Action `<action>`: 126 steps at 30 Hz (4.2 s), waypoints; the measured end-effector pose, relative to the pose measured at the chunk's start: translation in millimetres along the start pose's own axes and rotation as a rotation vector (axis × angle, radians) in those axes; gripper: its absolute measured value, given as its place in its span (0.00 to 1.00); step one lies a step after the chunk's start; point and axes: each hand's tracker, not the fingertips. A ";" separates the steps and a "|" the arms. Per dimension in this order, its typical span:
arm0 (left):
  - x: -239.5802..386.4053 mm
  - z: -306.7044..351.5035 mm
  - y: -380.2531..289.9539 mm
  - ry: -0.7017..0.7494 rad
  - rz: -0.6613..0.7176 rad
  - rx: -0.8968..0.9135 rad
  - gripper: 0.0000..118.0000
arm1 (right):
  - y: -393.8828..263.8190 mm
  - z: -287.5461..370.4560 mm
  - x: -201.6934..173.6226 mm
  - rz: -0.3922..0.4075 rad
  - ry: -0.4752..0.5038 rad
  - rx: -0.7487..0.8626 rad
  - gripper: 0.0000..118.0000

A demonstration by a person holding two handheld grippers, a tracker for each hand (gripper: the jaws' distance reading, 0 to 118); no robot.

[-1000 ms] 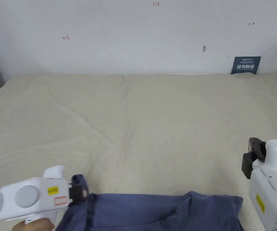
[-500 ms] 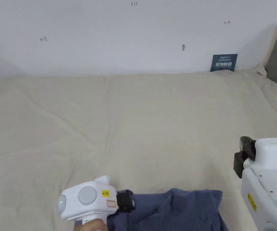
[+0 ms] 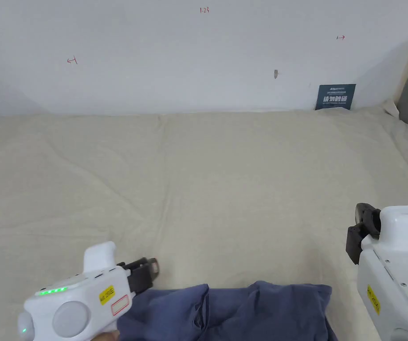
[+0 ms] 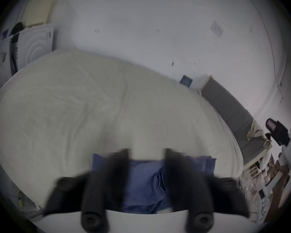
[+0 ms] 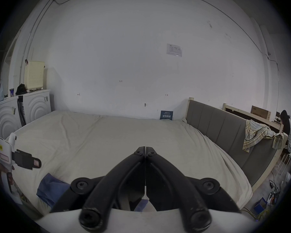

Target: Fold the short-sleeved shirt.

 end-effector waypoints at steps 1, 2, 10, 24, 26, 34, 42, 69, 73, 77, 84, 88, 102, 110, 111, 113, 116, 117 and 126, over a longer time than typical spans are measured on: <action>-4.4 1.8 -1.3 0.021 0.016 0.002 0.04 | 0.0 -0.3 -0.5 -0.003 0.002 0.000 0.00; -7.3 3.3 -3.3 0.035 0.028 0.013 0.02 | -0.3 -0.7 -0.2 -0.006 0.006 -0.001 0.00; 5.1 -42.2 -47.0 0.126 -0.135 -0.139 0.02 | -4.4 -2.7 2.1 -0.008 0.014 -0.013 0.00; 66.9 -125.4 -124.8 0.019 -0.227 -0.416 0.02 | -12.0 -6.0 28.3 -0.014 -0.052 -0.047 0.00; 71.1 -124.3 -122.6 0.039 -0.229 -0.397 0.02 | -13.9 -5.4 30.4 -0.018 -0.058 -0.056 0.00; 55.8 -80.9 -74.9 -0.079 -0.092 -0.318 0.02 | -9.2 -1.1 25.9 -0.025 -0.047 -0.048 0.00; -11.5 -21.9 -2.5 -0.244 0.137 -0.264 0.02 | 3.2 -0.7 13.7 -0.011 -0.023 -0.017 0.00; -126.0 -82.5 -52.5 -0.106 0.215 -0.468 0.12 | -18.5 -22.9 -2.7 0.017 -0.017 -0.120 0.00; -105.7 -69.1 -49.3 -0.055 0.126 -0.426 0.10 | -16.3 -23.1 -2.6 0.015 -0.011 -0.117 0.00; -96.9 -49.4 -35.2 -0.048 0.079 -0.406 0.09 | -9.2 -21.9 -2.9 0.022 -0.007 -0.100 0.00; -115.2 1.7 -0.3 0.076 0.001 -0.354 0.08 | 2.0 -16.1 -3.2 0.009 0.011 -0.061 0.00; -98.4 25.8 21.4 0.097 0.020 -0.323 0.08 | 5.8 -10.0 -2.6 0.018 0.025 -0.046 0.00; 102.8 -59.8 9.6 -0.186 -0.159 -0.460 0.08 | 6.1 1.0 25.7 -0.003 -0.008 -0.023 0.00; 168.9 -145.0 -62.8 -0.160 -0.248 -0.650 0.08 | 0.1 4.9 48.5 -0.017 -0.064 -0.028 0.00; 172.9 -154.8 -72.3 -0.142 -0.261 -0.684 0.08 | -0.5 5.6 50.7 -0.017 -0.067 -0.031 0.00; 174.8 -165.7 -84.4 -0.119 -0.237 -0.666 0.09 | -2.1 7.1 53.6 -0.018 -0.075 -0.035 0.00; 175.4 -160.8 -84.3 -0.124 -0.172 -0.644 0.21 | -4.0 7.5 56.4 -0.015 -0.087 -0.040 0.00; 173.1 -155.4 -81.4 -0.200 -0.115 -0.617 0.34 | -4.5 7.5 56.9 -0.016 -0.087 -0.041 0.00; 151.8 -81.1 -31.1 -0.248 -0.103 -0.287 0.91 | 0.4 8.2 51.6 -0.027 -0.078 -0.029 0.00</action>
